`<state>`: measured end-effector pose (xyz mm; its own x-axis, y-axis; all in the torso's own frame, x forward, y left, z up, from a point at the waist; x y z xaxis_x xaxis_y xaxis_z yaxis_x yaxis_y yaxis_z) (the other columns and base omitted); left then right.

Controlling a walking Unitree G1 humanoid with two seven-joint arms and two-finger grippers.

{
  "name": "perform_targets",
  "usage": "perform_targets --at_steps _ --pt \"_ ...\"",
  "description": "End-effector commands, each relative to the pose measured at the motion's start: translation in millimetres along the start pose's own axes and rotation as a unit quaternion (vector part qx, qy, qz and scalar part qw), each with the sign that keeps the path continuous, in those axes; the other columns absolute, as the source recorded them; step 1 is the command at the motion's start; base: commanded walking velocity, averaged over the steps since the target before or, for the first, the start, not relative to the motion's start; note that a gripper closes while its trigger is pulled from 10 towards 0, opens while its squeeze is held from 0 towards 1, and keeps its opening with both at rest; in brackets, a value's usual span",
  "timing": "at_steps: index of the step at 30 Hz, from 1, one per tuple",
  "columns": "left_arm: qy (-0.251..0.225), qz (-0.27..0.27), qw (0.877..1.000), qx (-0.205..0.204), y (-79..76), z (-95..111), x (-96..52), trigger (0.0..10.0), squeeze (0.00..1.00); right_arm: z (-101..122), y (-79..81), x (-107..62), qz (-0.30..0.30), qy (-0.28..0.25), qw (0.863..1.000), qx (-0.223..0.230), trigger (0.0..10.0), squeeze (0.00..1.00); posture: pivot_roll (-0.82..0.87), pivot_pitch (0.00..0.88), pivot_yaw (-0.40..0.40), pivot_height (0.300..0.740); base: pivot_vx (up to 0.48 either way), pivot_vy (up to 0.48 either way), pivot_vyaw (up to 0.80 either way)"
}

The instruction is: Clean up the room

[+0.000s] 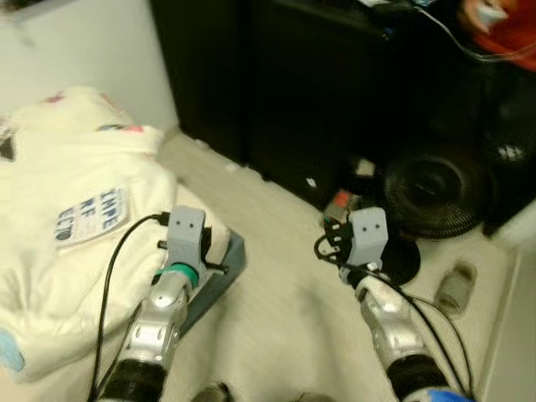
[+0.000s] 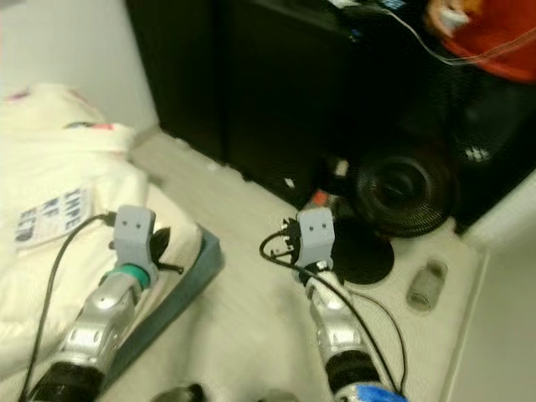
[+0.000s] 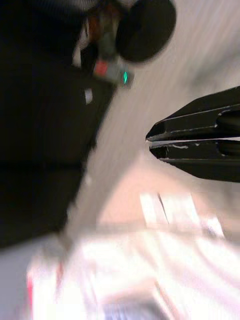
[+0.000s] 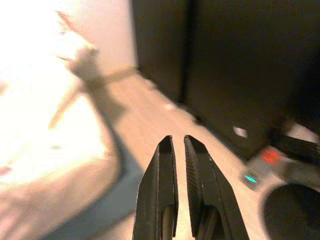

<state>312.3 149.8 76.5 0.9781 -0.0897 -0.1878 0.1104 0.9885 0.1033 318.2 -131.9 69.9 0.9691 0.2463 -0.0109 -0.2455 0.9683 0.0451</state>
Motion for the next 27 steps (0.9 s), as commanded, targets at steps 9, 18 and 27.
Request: perform_targets --at_steps 9,18,27 --pt "0.013 -0.003 1.0 -0.001 -3.9 -7.2 -1.4 10.0 0.0 -6.0 -2.1 -4.5 0.0 0.011 1.0 -0.001 10.0 0.0 -0.03 0.018 -0.003 0.74 0.0 0.0 0.78" --pt "0.013 -0.002 1.0 -0.001 -3.8 -7.1 -1.4 10.0 0.0 -6.4 -0.4 -4.6 0.006 0.011 1.0 0.002 10.0 0.0 -0.03 0.019 -0.003 0.74 0.0 0.0 0.78" --pt "0.013 -0.002 1.0 -0.001 -3.5 -6.8 -1.0 10.0 0.0 -6.5 1.2 -4.8 0.01 0.01 1.0 0.005 10.0 0.0 -0.03 0.021 -0.002 0.74 0.0 0.0 0.78"
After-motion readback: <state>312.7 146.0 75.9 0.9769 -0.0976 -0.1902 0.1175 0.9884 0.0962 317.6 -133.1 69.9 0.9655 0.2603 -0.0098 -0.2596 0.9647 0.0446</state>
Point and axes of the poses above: a point about 5 cm out from each wrist's last joint towards the gripper, its own x axis pointing out of the wrist towards the gripper, its own z axis along the axis of the wrist's last joint, y = z × x, the point moved 1 cm from there along x, pointing out of the wrist towards the gripper, and after that the axes turned 2 degrees about x, right-handed, at the moved point
